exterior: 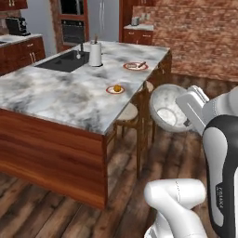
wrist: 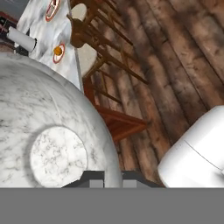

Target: Take the smaller bowl and place it next to the appetizer plate on the dining counter , and place the larger bowl next to the plate with cooked food.

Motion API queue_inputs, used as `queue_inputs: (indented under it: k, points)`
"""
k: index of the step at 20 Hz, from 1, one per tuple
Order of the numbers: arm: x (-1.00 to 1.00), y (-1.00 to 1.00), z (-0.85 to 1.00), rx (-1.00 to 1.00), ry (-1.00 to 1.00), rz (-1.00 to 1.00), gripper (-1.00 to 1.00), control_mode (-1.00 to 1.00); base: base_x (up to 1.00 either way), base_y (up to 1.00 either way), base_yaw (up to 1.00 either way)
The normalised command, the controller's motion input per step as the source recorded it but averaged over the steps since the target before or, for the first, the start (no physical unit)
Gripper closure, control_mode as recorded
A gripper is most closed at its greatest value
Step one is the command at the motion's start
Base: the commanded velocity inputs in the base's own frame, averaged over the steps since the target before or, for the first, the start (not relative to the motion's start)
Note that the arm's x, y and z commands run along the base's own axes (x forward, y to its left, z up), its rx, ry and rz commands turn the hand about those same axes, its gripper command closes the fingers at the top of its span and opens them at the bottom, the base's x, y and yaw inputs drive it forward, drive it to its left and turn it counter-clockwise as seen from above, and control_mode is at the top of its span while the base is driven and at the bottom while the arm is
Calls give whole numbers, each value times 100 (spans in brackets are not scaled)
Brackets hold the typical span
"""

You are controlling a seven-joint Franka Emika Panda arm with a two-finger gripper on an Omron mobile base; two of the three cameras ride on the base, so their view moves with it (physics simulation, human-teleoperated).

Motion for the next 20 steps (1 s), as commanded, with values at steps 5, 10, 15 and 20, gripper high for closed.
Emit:
queue_inputs:
  k: [5,10,15,20]
  points:
    - [0,0,0,0,0,0,100,100,41,-100,51]
    - [0,0,0,0,0,0,100,100,6,-100,52]
    - [0,0,0,0,0,0,100,100,4,-100,57]
    - [0,0,0,0,0,0,100,100,20,-100,45]
